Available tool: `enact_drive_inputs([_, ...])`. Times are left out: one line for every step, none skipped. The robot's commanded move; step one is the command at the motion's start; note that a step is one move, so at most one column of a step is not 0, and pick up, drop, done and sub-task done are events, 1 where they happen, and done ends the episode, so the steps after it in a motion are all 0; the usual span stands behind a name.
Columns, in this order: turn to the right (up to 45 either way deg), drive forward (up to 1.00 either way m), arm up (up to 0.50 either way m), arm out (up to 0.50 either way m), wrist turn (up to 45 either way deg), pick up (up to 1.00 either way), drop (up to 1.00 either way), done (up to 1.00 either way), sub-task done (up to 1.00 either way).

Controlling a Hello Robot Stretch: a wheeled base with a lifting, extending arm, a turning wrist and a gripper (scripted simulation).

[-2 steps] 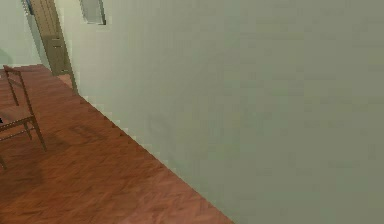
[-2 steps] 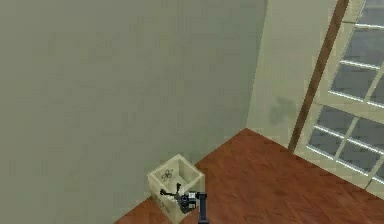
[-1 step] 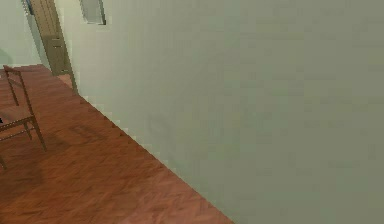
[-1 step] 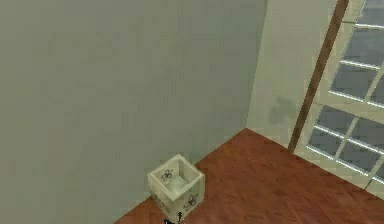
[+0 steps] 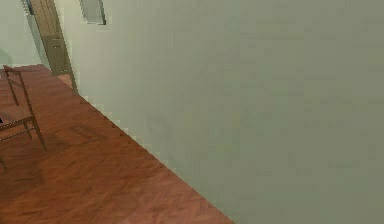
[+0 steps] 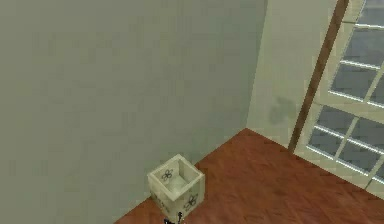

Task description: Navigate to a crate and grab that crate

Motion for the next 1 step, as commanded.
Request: enact_drive_inputs([0.0, 0.0, 0.1, 0.0, 0.0, 0.0, 0.0, 0.0, 0.0])
